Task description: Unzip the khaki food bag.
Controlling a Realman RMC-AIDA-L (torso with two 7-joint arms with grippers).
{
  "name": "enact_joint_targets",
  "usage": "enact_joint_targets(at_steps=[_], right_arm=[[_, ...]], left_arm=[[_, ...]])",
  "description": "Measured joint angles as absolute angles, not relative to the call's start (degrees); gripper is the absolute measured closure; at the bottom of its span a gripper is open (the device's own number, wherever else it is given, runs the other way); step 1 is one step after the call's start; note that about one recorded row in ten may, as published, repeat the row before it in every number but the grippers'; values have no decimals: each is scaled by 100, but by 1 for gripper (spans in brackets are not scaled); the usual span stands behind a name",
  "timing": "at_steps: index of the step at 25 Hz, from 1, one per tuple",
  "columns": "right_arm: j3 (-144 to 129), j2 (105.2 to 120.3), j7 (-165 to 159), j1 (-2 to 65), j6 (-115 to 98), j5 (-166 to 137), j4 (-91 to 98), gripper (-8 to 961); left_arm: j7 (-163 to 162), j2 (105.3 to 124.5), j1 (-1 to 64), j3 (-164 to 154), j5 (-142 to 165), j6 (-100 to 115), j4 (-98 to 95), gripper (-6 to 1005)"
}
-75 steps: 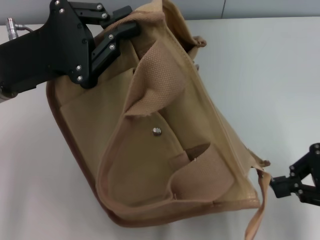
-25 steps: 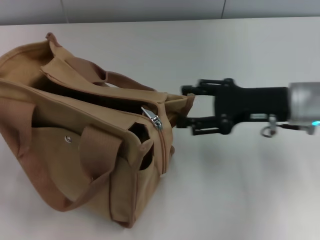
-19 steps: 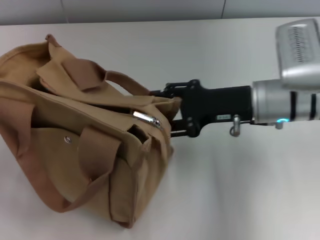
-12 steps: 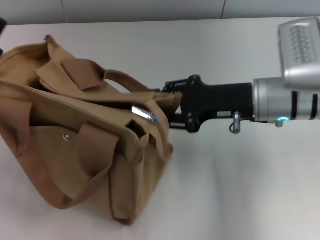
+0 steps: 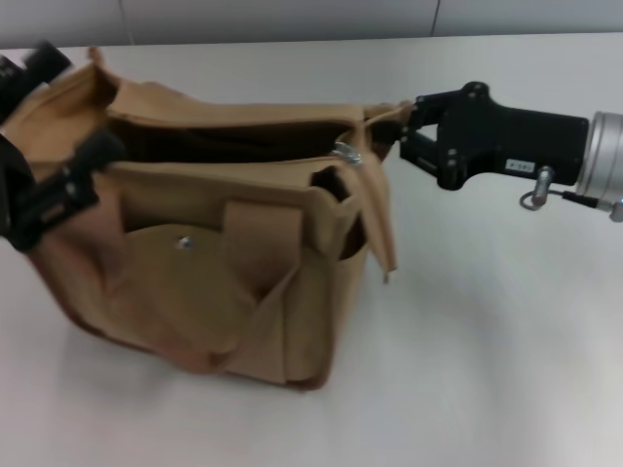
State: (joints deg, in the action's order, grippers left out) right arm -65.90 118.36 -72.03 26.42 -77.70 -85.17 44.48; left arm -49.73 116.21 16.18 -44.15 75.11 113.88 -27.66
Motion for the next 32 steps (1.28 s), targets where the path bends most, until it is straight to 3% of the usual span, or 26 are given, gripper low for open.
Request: enact_joint_targets(at_steps=[7, 12, 22, 27, 30, 31, 32], right_arm=[[-6108, 11710, -7209, 2593, -7756, -8651, 4410, 872], [-5560, 11519, -7259, 2642, -7784, -9100, 4415, 872], [-4836, 11445, -7242, 2561, -7806, -9419, 4492, 873], [-4595, 11336, -7357, 2660, -7820, -9419, 4441, 874], [-4568, 11367, -7412, 2628, -7950, -9417, 4459, 875], [-4556, 11421, -7413, 2569, -8002, -9407, 4490, 875], [-4475, 11602, -7371, 2391, -8041, -9389, 4567, 875]], left_arm=[[-5189, 11615, 1660, -4950, 7837, 11473, -3113, 157], [-5262, 11562, 1827, -5547, 7853, 11469, -3168, 157], [-5282, 11531, 1969, -5938, 7863, 11379, -3123, 158], [-5328, 11529, 2043, -5968, 7909, 11337, -3118, 158], [-5392, 11549, 2140, -5942, 8143, 11291, -3118, 158], [-5403, 11561, 2158, -5929, 8199, 11251, -3119, 158], [-5409, 11571, 2170, -5921, 8243, 11205, -3119, 157]])
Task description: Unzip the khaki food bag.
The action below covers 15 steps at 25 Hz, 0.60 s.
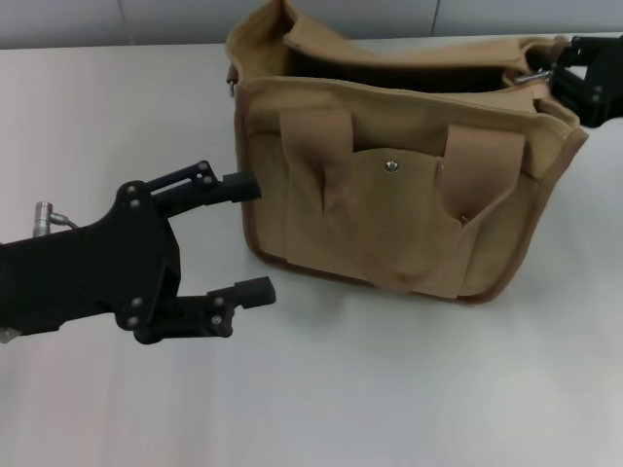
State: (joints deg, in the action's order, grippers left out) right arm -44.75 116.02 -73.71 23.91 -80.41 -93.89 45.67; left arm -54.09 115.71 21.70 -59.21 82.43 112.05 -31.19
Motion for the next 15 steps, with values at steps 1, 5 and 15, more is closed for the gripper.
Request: enact_joint_targets(at_steps=[1, 5, 15], right_arm=[[-4475, 11602, -7371, 2391, -8041, -9389, 4567, 859], [-3620, 11916, -7062, 2034, -8607, -9091, 4453, 794], [-3627, 11704, -6859, 1682, -10927, -9119, 3937, 456]], left_arm=[[-5409, 11577, 2171, -5922, 8262, 11179, -3120, 157], [-5408, 11601, 2178, -5932, 8312, 11058, -3120, 157], [-5401, 11591, 2166, -5969, 8335, 10732, -3070, 157]])
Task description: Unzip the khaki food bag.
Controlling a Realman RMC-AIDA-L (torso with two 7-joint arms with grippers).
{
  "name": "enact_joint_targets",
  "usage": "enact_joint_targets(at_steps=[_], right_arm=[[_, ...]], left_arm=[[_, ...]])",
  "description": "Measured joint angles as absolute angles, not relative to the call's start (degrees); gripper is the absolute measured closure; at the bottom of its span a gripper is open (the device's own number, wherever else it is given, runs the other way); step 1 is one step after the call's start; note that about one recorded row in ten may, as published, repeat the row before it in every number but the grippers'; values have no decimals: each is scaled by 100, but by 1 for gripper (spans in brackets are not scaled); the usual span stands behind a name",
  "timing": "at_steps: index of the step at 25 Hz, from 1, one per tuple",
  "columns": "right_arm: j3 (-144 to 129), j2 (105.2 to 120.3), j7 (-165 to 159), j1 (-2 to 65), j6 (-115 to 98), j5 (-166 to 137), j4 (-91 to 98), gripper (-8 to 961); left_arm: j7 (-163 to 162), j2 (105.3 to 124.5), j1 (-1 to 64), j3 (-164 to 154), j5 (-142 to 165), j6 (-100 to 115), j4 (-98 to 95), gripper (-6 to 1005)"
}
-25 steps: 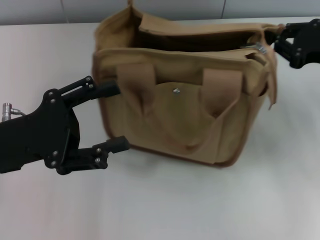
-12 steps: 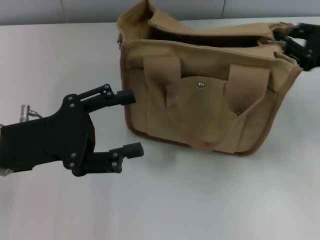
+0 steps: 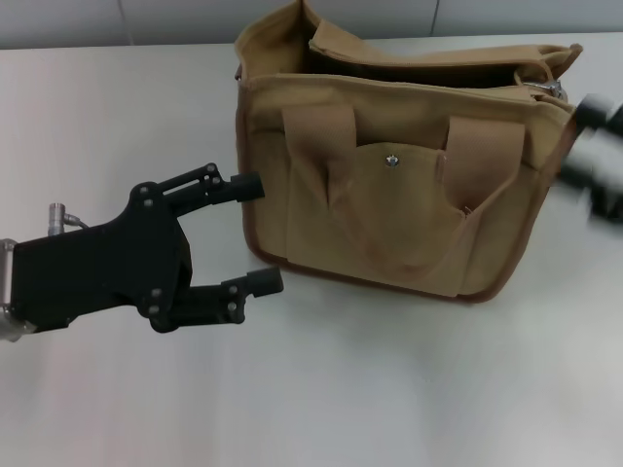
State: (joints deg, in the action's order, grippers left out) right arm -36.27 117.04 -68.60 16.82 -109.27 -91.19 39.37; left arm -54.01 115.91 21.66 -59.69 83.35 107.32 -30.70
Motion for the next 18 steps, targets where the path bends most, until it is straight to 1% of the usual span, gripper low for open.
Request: enact_joint_targets(at_steps=[3, 5, 6, 9, 10, 18], right_arm=[[-3848, 11729, -6762, 1757, -11374, -9776, 3937, 391], [-4051, 11773, -6780, 1936, -11447, -10456, 3943, 347], [-4051, 11773, -6780, 1936, -11447, -10456, 3943, 300], [-4093, 11856, -6806, 2108, -11387, -10907, 3930, 159], [-4091, 11890, -6817, 2153, -11357, -10982, 3937, 158], [-4056, 11903, -6774, 2173, -11298, -10941, 3926, 154]], left_arm=[[-5396, 11611, 2189, -5970, 8521, 10659, -3060, 157], [-5406, 11621, 2213, -5972, 8623, 10646, -3059, 157], [-5411, 11627, 2229, -5972, 8685, 10632, -3058, 157], [-5413, 11634, 2238, -5968, 8753, 10593, -3058, 157], [-5413, 11634, 2238, -5968, 8753, 10593, -3058, 157], [-5363, 11640, 2195, -5919, 8764, 10540, -3054, 157]])
